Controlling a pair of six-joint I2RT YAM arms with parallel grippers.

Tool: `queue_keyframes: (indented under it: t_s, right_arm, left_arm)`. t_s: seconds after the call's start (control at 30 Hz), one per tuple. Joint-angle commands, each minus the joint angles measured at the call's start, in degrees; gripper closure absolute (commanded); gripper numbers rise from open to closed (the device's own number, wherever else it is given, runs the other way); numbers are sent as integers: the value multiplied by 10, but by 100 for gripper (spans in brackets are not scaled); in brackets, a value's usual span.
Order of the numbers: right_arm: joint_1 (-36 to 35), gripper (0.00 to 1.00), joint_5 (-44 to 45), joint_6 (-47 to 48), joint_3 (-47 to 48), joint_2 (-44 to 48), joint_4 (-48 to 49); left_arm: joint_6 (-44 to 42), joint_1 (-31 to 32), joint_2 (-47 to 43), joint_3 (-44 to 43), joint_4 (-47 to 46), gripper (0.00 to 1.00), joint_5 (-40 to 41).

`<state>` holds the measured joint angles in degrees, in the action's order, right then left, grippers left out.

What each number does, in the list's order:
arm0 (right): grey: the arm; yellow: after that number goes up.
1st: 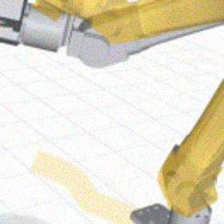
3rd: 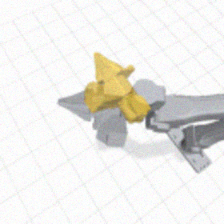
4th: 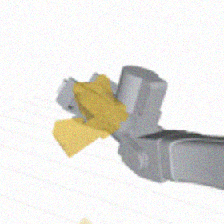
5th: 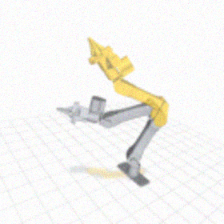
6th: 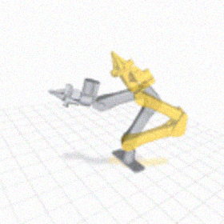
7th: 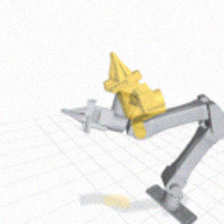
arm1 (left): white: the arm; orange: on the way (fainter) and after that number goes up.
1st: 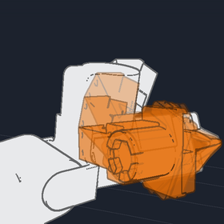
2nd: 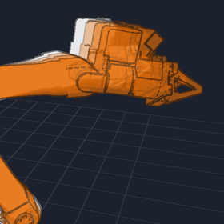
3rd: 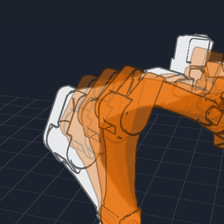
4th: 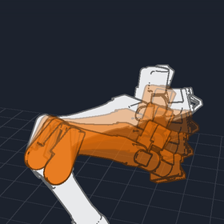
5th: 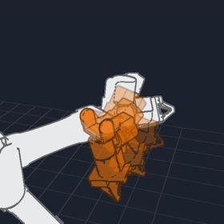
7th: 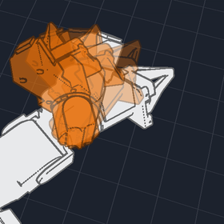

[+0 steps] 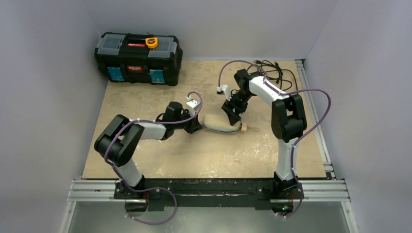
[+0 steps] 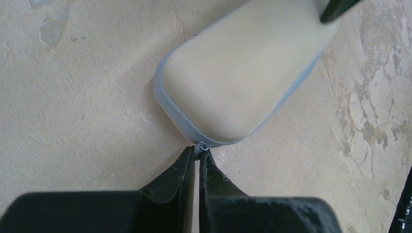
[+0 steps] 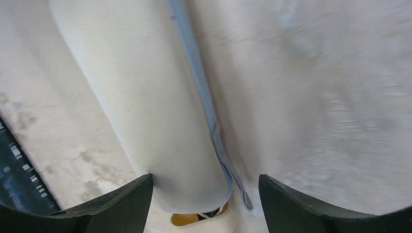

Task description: Open the umbrella

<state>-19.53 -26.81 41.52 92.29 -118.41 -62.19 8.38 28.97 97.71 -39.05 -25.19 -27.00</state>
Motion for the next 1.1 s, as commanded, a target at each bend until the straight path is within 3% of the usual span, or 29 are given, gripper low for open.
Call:
queue_keyframes:
  t_s: [0.0,0.17,0.3,0.4,0.67,0.87,1.07]
  right_arm:
    - [6,23,84,-54,71,43,86]
    - [-2,26,62,-159,12,141,130]
    - [-58,27,92,-125,-141,255,241]
    - [-98,27,123,-86,-211,291,328]
    - [-135,26,94,89,-322,310,509]
    - [-145,27,48,162,-364,299,561]
    - [-154,29,15,228,-394,281,552]
  left_arm:
    - [49,-9,-22,22,-31,100,5]
    - [77,11,-23,33,-42,100,9]
    - [99,23,-14,32,-46,100,10]
    - [106,28,-8,30,-49,100,9]
    - [109,39,-7,24,-43,100,-5]
    - [109,40,2,22,-39,100,-5]
    - [104,39,6,15,-32,100,1]
